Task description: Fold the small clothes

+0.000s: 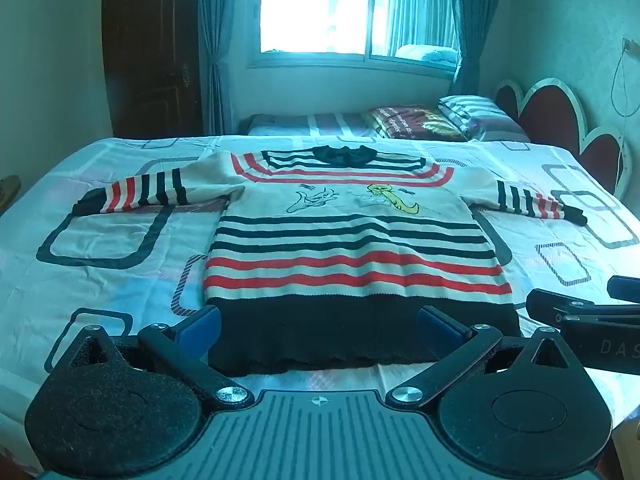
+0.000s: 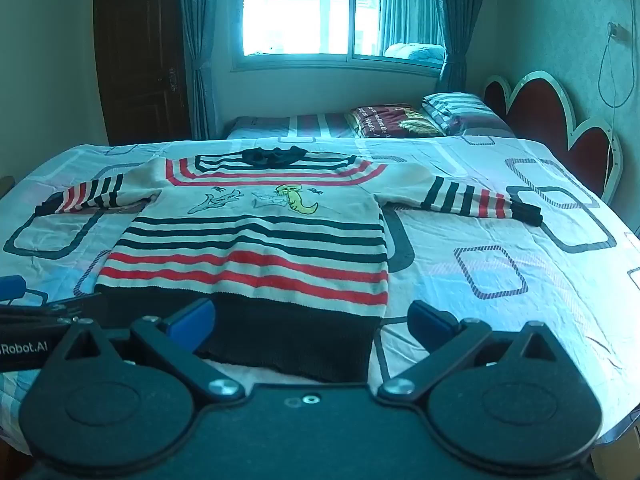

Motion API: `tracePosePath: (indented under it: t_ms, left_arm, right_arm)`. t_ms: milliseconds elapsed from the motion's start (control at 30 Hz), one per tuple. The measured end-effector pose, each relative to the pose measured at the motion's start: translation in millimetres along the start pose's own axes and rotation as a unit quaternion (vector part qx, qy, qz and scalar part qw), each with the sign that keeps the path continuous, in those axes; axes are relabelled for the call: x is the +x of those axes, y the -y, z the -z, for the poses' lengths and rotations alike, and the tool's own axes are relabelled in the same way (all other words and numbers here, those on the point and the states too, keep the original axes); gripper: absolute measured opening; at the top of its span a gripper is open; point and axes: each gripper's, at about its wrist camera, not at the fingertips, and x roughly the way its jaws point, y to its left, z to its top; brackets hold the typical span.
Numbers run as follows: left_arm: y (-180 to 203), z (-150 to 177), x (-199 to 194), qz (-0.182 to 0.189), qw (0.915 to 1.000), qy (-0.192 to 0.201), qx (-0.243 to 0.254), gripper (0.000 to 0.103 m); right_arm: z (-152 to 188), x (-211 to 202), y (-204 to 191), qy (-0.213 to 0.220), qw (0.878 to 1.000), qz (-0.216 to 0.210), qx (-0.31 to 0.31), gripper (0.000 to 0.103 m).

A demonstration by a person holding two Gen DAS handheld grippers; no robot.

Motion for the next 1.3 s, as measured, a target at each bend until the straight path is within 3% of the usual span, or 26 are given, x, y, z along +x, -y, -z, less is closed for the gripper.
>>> tracePosePath:
  t_ms: [1300]
  left_arm:
    - [-1.5, -4.1, -3.8, -0.008, 0.9999, 0.011, 0.006, 0.103]
  right_arm:
    - [-2.2, -2.3, -1.7, -0.003, 1.000, -0.006, 0.003, 0.102]
